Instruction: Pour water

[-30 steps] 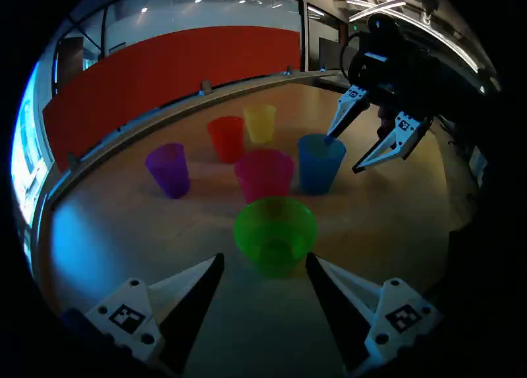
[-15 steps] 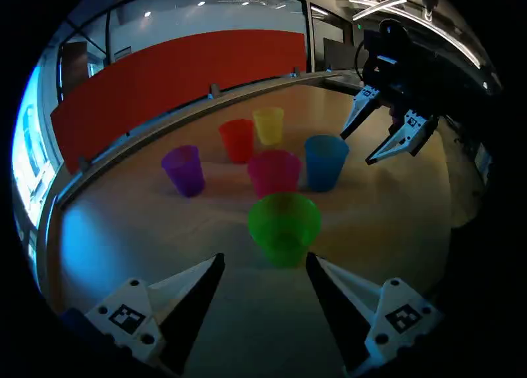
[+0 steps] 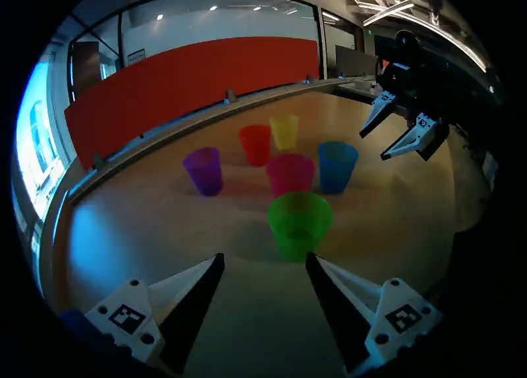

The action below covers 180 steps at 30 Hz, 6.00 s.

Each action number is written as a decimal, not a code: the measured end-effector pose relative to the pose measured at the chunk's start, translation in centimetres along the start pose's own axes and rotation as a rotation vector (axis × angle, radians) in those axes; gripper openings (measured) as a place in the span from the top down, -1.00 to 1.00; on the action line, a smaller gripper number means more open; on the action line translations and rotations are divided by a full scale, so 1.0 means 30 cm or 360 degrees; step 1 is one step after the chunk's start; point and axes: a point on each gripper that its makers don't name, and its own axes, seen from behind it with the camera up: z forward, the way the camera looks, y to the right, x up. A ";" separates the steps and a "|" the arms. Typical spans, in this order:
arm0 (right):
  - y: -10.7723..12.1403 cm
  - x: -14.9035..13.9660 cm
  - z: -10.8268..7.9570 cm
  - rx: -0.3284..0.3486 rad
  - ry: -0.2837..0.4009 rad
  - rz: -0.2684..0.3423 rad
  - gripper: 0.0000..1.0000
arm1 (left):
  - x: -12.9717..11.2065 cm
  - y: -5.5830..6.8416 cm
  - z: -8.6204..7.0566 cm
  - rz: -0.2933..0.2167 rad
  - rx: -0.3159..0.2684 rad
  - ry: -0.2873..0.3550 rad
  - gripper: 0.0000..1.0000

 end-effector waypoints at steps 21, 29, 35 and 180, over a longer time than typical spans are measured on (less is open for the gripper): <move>0.130 0.014 -0.108 -0.0448 0.0244 0.0200 -1.00 | 0.045 -0.210 -0.057 -0.0200 0.0308 0.0276 -0.84; 0.182 0.081 -0.175 -0.0666 0.0457 0.0255 -1.00 | 0.068 -0.246 -0.069 -0.0313 0.0383 0.0421 -0.84; 0.239 0.124 -0.250 -0.0865 0.0612 0.0289 -1.00 | 0.098 -0.265 -0.100 -0.0424 0.0453 0.0566 -0.83; 0.415 0.167 -0.521 -0.1561 0.1150 0.0514 -0.99 | 0.109 -0.385 -0.027 -0.0501 0.0994 0.0918 -0.83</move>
